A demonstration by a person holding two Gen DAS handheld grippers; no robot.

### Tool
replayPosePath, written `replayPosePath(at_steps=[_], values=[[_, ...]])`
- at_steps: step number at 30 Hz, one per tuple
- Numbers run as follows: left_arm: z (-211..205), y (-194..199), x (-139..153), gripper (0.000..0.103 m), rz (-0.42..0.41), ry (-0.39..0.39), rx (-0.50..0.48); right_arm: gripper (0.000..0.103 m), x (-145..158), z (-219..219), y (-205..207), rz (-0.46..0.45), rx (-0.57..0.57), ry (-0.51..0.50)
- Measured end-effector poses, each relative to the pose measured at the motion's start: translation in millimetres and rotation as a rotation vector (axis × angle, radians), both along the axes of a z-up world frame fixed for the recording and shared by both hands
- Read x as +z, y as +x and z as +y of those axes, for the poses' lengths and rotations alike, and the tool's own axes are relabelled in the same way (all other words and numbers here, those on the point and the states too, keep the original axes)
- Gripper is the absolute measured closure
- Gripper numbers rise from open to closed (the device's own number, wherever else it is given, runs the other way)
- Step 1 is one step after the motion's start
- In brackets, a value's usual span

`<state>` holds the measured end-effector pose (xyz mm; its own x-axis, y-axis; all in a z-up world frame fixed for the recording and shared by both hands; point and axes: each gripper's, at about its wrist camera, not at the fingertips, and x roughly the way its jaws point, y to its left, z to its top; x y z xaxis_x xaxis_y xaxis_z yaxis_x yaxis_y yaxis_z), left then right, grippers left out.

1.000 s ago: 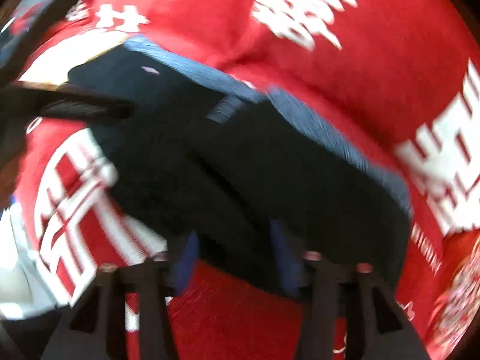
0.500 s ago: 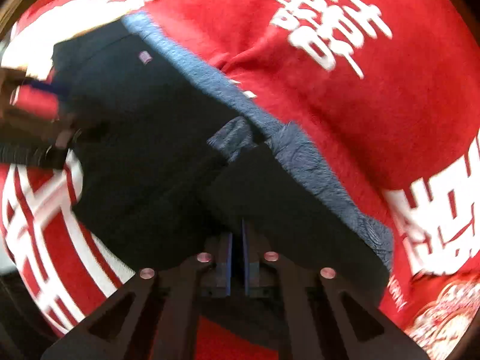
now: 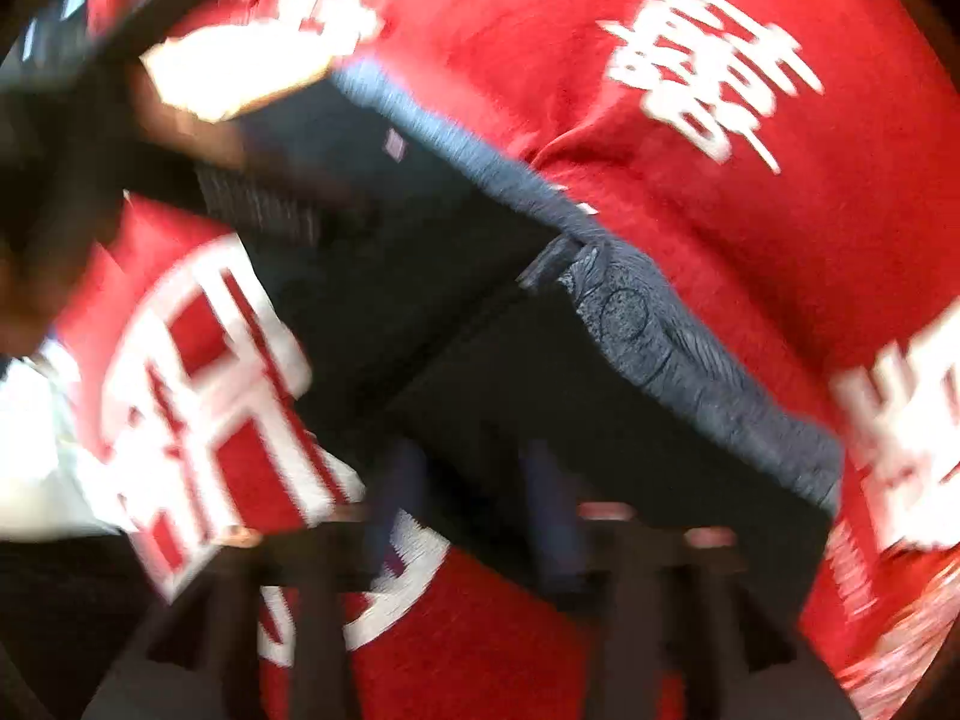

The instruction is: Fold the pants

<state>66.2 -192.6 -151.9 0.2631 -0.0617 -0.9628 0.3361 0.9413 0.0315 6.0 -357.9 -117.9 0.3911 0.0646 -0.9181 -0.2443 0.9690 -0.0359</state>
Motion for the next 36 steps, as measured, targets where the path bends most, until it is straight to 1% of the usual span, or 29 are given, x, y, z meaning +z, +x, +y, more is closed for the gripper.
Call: replayPosePath(at_steps=[1,2,4,5,6,7,8,9,10,11,12,13,14,16,17,18,19,20,21,24,25,26,27,28,29,31,33,35,36], values=[[-6,0,3,0.022,0.001,-0.004,-0.002,0.031,12,-19,-3,-0.034,-0.056,0.037],[-17,0,9,0.022,0.001,-0.017,-0.005,0.031,25,-53,-8,-0.065,-0.152,0.078],[-37,-1,22,0.022,-0.008,-0.053,-0.021,0.031,34,-109,-11,-0.061,-0.318,0.133],[-50,-3,28,0.022,-0.016,-0.068,-0.039,0.031,32,-152,-14,-0.051,-0.450,0.163],[-63,-5,33,0.022,-0.021,-0.078,-0.059,0.032,29,-176,-21,-0.039,-0.529,0.179],[-76,-6,36,0.022,-0.022,-0.089,-0.081,0.038,22,-202,-25,-0.024,-0.598,0.204],[-91,-8,37,0.022,-0.019,-0.104,-0.103,0.050,7,-234,-28,0.015,-0.675,0.264],[-106,-9,35,0.022,-0.010,-0.123,-0.121,0.057,-7,-251,-30,0.052,-0.712,0.327],[-116,-9,31,0.022,0.002,-0.137,-0.133,0.070,-22,-266,-30,0.091,-0.741,0.419],[-130,-10,24,0.022,0.021,-0.150,-0.154,0.078,-37,-277,-30,0.124,-0.761,0.533],[-143,-8,16,0.022,0.041,-0.145,-0.168,0.078,-46,-282,-29,0.145,-0.768,0.596],[-153,-10,2,0.022,0.063,-0.123,-0.182,0.078,-50,-282,-28,0.152,-0.764,0.599],[-155,-11,-10,0.022,0.071,-0.092,-0.184,0.077,-52,-277,-27,0.153,-0.741,0.560],[-149,-16,-41,0.022,0.100,0.011,-0.166,0.074,-48,-263,-24,0.158,-0.676,0.470],[-143,-19,-43,0.022,0.090,-0.017,-0.161,0.073,-44,-255,-24,0.156,-0.640,0.415],[-137,-23,-39,0.020,0.062,-0.022,-0.162,0.071,-38,-246,-23,0.153,-0.602,0.368],[-131,-26,-39,0.010,0.062,0.033,-0.156,0.066,-33,-237,-22,0.156,-0.571,0.328],[-124,-27,-39,0.010,0.068,0.036,-0.141,0.064,-30,-232,-25,0.156,-0.560,0.303],[-113,-26,-37,0.010,0.079,0.024,-0.114,0.064,-26,-229,-25,0.151,-0.557,0.281],[-74,-21,-30,0.010,0.100,-0.016,-0.001,0.063,-11,-211,-31,0.109,-0.541,0.197],[-58,-19,-26,0.010,0.095,-0.026,0.044,0.063,-3,-198,-32,0.087,-0.513,0.186],[-48,-17,-24,0.010,0.090,-0.023,0.071,0.060,1,-191,-32,0.077,-0.491,0.188],[-37,-16,-22,0.010,0.085,-0.014,0.096,0.058,6,-174,-30,0.068,-0.449,0.188],[-26,-14,-21,0.010,0.084,-0.010,0.115,0.054,8,-156,-26,0.062,-0.404,0.177],[-15,-12,-21,0.010,0.085,-0.013,0.133,0.053,9,-141,-20,0.060,-0.364,0.167],[5,-9,-21,0.010,0.087,-0.022,0.161,0.053,3,-107,-3,0.054,-0.302,0.134],[22,-6,-23,0.010,0.093,-0.022,0.172,0.053,-3,-83,11,0.046,-0.280,0.122],[36,-9,-25,0.010,0.093,-0.020,0.172,0.053,-17,-61,29,0.051,-0.280,0.132],[46,-9,-26,0.010,0.090,-0.019,0.172,0.053,-30,-47,37,0.075,-0.277,0.121]])
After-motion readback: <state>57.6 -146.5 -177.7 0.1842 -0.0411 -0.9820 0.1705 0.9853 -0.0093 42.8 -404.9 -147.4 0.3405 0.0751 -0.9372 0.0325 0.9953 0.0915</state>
